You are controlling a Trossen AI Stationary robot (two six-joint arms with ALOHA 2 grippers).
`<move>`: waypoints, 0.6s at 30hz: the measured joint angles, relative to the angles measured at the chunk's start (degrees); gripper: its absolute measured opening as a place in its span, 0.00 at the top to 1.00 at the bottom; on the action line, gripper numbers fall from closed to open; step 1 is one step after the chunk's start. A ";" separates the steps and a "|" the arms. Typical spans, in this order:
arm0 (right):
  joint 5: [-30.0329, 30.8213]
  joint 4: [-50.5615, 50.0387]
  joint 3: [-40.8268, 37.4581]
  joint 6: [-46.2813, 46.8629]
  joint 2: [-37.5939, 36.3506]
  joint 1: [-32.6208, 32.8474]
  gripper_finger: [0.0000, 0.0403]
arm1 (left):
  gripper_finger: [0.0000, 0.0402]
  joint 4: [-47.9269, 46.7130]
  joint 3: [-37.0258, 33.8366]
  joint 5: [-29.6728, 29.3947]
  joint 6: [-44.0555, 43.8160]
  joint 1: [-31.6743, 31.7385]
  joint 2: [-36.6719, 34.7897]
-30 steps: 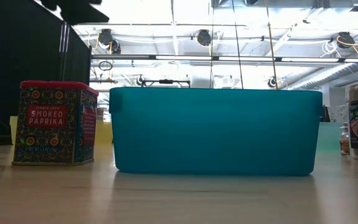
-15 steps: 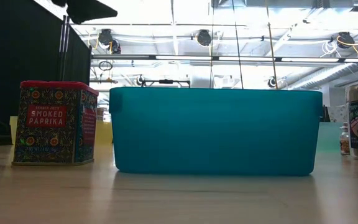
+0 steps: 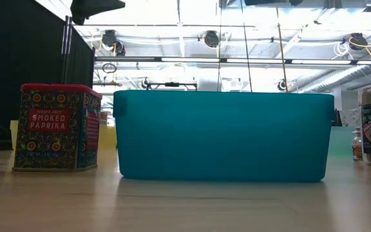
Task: Sort spices by type
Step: Put the right gold seasoning bottle into the yellow bin
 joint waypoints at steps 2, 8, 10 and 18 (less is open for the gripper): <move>0.00 -1.14 0.00 0.09 0.02 0.00 1.00 | 0.13 0.05 0.00 -1.09 -0.07 0.00 0.19; -0.03 -2.30 0.00 1.77 0.04 0.00 1.00 | 0.13 0.00 0.00 -5.64 -0.03 -0.01 2.16; -0.03 -2.60 0.00 2.73 0.04 0.01 1.00 | 0.13 -0.06 0.00 -9.88 0.00 0.01 2.85; -1.21 -31.55 6.73 31.01 0.74 5.88 1.00 | 0.13 -3.06 0.00 -13.62 0.10 0.04 3.99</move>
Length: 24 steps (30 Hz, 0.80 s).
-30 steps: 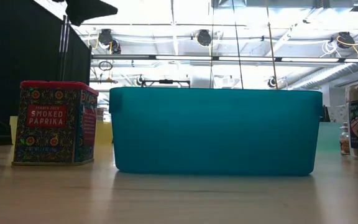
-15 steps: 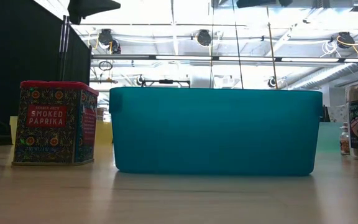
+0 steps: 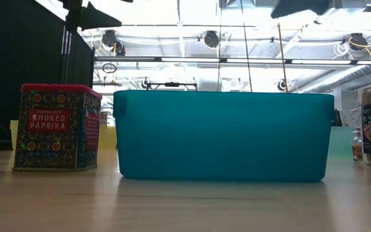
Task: Sort spices by type
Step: Put the right gold seasoning bottle into the yellow bin
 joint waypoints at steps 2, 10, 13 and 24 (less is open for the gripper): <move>-3.37 -9.25 3.58 9.64 1.19 1.71 1.00 | 0.13 -0.53 0.00 -0.52 -0.10 0.00 0.00; -32.39 -45.09 12.08 45.54 9.75 4.86 1.00 | 0.13 -1.46 0.00 -0.56 2.37 0.00 0.00; -40.80 -47.58 9.72 50.25 10.14 8.44 1.00 | 0.13 -1.42 0.00 -0.55 4.12 0.00 0.00; -42.00 -43.56 7.79 54.76 9.10 8.57 0.83 | 0.13 -1.38 0.00 1.24 4.76 0.00 0.00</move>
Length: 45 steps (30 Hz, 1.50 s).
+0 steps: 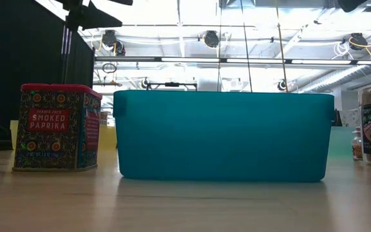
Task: Sort spices by type
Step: Put the right gold seasoning bottle into the yellow bin
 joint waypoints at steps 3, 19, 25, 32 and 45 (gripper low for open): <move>2.21 0.06 -0.12 -0.07 0.02 -1.11 0.71 | 0.13 -0.06 0.00 1.41 0.05 -0.02 0.00; -6.39 10.69 -11.44 -13.18 0.02 -11.46 0.31 | 0.13 -1.44 0.00 1.63 -0.37 0.00 0.00; -7.51 11.81 -13.33 -15.64 -0.04 -13.36 0.31 | 0.13 -1.48 0.00 1.63 -0.37 0.00 0.00; -8.07 10.63 -13.39 -18.22 -0.60 -15.00 0.31 | 0.13 -1.55 0.00 1.63 -0.35 -0.02 0.00; -3.58 9.21 -12.09 -13.75 -6.81 -12.72 0.31 | 0.13 -2.61 0.00 1.60 -0.35 0.00 0.00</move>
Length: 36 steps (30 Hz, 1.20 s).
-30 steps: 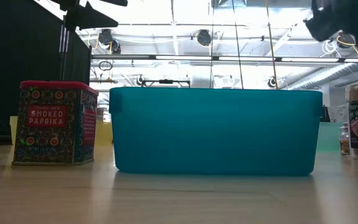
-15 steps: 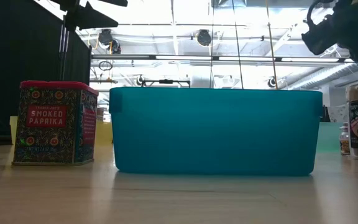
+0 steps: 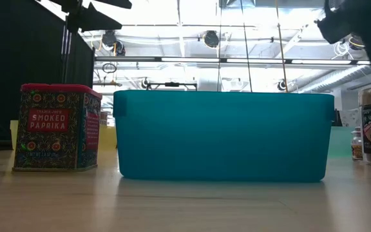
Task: Sort spices by type
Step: Put the right gold seasoning bottle into the yellow bin
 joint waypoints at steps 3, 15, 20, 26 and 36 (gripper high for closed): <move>-0.06 0.40 0.02 0.70 -0.20 -1.07 0.31 | 0.13 -0.01 0.00 -0.01 0.00 0.00 0.00; 0.29 3.91 0.02 -4.23 1.00 -2.63 0.31 | 0.13 -0.06 0.00 -0.06 0.00 0.00 0.00; 1.41 4.95 0.02 -1.71 1.00 -3.25 0.29 | 0.13 -0.41 0.00 -0.13 0.00 0.00 0.00; 0.37 4.51 0.02 -1.85 1.00 -3.24 0.14 | 0.13 -0.47 0.00 -0.20 0.02 0.00 0.00; -0.64 3.48 0.04 -1.69 1.40 -2.19 0.01 | 0.13 -1.91 -0.02 -0.23 -0.09 0.00 -0.02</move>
